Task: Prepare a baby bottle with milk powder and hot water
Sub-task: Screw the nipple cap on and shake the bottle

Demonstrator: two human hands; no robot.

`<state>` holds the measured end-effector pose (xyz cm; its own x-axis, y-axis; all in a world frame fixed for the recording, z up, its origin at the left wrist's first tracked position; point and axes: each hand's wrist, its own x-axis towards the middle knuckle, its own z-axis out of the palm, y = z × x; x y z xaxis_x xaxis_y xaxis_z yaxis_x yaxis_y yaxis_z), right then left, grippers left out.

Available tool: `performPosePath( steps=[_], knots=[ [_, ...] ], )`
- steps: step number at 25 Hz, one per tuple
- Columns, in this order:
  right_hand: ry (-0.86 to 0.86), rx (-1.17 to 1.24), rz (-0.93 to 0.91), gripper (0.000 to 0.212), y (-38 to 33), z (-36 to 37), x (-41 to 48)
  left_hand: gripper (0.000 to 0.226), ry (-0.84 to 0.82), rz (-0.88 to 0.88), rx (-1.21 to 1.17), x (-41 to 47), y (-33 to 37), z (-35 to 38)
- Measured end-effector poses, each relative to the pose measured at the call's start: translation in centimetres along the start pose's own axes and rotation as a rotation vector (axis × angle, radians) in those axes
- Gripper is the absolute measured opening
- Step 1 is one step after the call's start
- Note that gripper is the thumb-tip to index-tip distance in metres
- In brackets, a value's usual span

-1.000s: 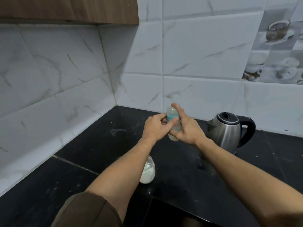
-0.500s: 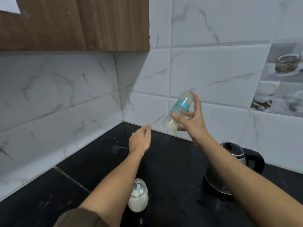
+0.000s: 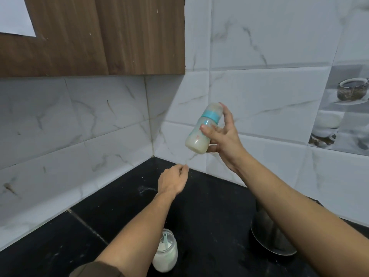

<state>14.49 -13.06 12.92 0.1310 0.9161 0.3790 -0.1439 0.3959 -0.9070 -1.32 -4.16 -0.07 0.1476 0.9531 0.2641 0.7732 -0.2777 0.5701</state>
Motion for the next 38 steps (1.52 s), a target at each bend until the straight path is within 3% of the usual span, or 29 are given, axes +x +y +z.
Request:
performPosePath(
  steps=[3,4,5,9,11,14,16,19,20,21,24,26,29,30,31,34,35,38],
  knots=[
    [0.367,0.388,-0.022,0.087,-1.1,-0.2,2.1,0.043,0.018,-0.01,0.018,0.2,0.0,-0.6],
    [0.414,0.446,-0.011,0.087,-1.4,-0.3,2.8,0.042,0.02,-0.011,0.023,0.3,0.1,-0.7],
    [0.367,0.406,0.017,0.087,-1.6,-0.1,3.0,0.042,0.02,-0.006,0.029,0.5,0.2,-0.7],
    [-0.147,-0.151,0.062,0.09,-1.3,1.5,1.9,0.042,0.026,0.051,0.042,1.2,1.3,-0.5],
    [-0.032,-0.067,-0.012,0.09,-1.9,1.6,2.4,0.041,0.023,0.086,0.032,1.5,1.8,-0.5],
    [0.403,0.352,-0.066,0.087,-3.8,0.5,4.2,0.04,0.024,0.109,0.02,1.9,2.2,-0.6],
    [0.353,0.301,-0.032,0.085,-4.2,0.0,4.1,0.039,0.031,0.122,0.017,2.3,2.4,-0.7],
    [-0.018,-0.177,0.027,0.084,-2.7,0.1,1.9,0.04,0.04,0.158,-0.007,2.7,3.0,-0.5],
    [-0.044,-0.195,0.01,0.083,-2.3,-0.1,1.6,0.04,0.045,0.167,-0.013,2.8,3.2,-0.4],
    [0.023,-0.119,-0.024,0.082,-2.3,-0.3,1.5,0.04,0.047,0.174,-0.013,2.8,3.4,-0.3],
    [0.446,0.317,-0.075,0.08,-3.7,-1.6,2.9,0.042,0.063,0.177,-0.008,2.7,3.6,0.0],
    [0.397,0.311,-0.049,0.083,-4.3,-1.9,3.1,0.042,0.075,0.169,-0.012,2.8,3.8,-0.1],
    [0.009,-0.117,0.032,0.083,-3.3,-0.7,1.5,0.041,0.073,0.17,-0.011,3.1,4.2,0.1],
    [-0.047,-0.17,0.016,0.081,-2.9,-0.6,1.2,0.041,0.073,0.175,-0.007,3.1,4.4,0.2],
    [-0.008,-0.127,-0.015,0.08,-2.9,-0.5,1.3,0.041,0.075,0.18,-0.003,3.1,4.5,0.2],
    [0.395,0.305,-0.039,0.077,-4.0,-1.2,2.7,0.042,0.083,0.175,0.009,3.1,4.2,0.1],
    [0.45,0.389,-0.042,0.08,-4.3,-1.4,3.0,0.042,0.085,0.169,0.015,3.1,4.1,0.1],
    [0.251,0.145,-0.012,0.083,-4.0,-0.8,2.1,0.041,0.072,0.151,0.017,3.3,3.9,0.2]
  ],
)
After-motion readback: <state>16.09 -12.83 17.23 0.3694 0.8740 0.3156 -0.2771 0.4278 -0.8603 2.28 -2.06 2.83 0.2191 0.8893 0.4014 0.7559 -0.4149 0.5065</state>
